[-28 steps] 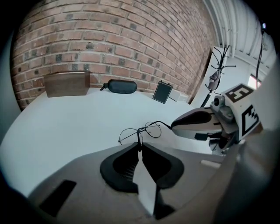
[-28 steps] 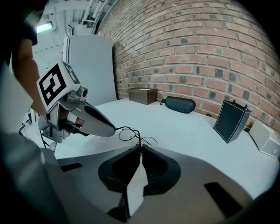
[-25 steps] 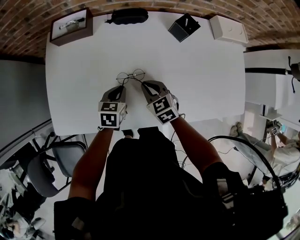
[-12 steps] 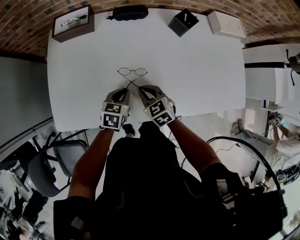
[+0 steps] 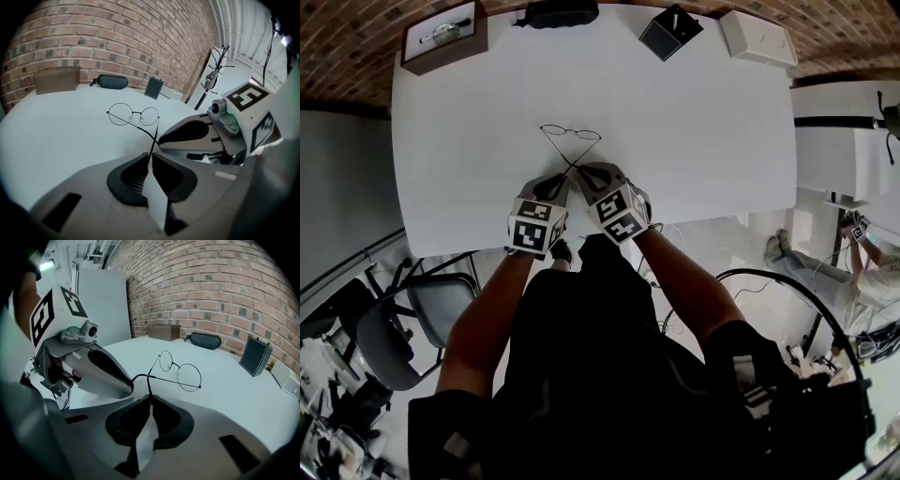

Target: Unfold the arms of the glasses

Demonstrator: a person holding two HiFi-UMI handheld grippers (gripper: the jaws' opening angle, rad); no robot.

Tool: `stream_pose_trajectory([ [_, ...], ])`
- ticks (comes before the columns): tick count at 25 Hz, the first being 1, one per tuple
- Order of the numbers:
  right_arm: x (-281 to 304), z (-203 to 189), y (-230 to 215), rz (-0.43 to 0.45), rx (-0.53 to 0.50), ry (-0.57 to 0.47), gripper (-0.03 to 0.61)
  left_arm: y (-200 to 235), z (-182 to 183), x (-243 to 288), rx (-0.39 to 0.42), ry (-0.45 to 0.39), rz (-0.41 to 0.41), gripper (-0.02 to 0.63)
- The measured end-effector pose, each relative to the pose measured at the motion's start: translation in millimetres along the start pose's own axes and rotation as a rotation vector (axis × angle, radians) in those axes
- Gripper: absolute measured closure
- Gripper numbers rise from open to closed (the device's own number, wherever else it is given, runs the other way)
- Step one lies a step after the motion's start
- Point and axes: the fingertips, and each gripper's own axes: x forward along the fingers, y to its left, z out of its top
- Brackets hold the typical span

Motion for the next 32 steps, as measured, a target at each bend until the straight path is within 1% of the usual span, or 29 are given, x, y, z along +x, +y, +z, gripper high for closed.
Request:
stream_pose_trajectory([
  [5, -3, -4, -9, -0.013, 0.013, 0.009, 0.558, -9, 4, 7, -0.027, -0.005, -0.033, 0.578],
  [8, -3, -7, -6, 0.012, 0.003, 0.019, 0.557, -17, 6, 12, -0.012, 0.0, -0.048, 0.578],
  [11, -4, -13, -8, 0.028, 0.014, 0.028, 0.557, -24, 8, 17, -0.012, 0.0, -0.055, 0.578],
  [15, -12, -17, -10, 0.048, 0.021, 0.021, 0.555, -32, 3, 14, -0.02, -0.004, -0.093, 0.577],
  [19, -21, -18, -10, 0.055, 0.087, 0.001, 0.551, -33, 2, 7, -0.056, -0.017, -0.111, 0.572],
  [22, -26, -17, -8, 0.055, 0.121, -0.012, 0.543, -36, -2, 5, -0.076, -0.005, -0.128, 0.507],
  [23, -26, -16, -7, 0.056, 0.126, -0.014, 0.54, -37, -3, 5, -0.079, -0.001, -0.132, 0.494],
  [26, -29, -12, -6, 0.051, 0.158, -0.033, 0.532, -37, -1, 2, -0.075, -0.016, -0.134, 0.485],
  [30, -34, -1, -8, 0.034, 0.268, -0.078, 0.526, -27, 9, -12, -0.088, -0.063, -0.106, 0.485],
  [32, -34, 1, -5, 0.034, 0.274, -0.08, 0.522, -26, 7, -13, -0.075, -0.048, -0.108, 0.485],
])
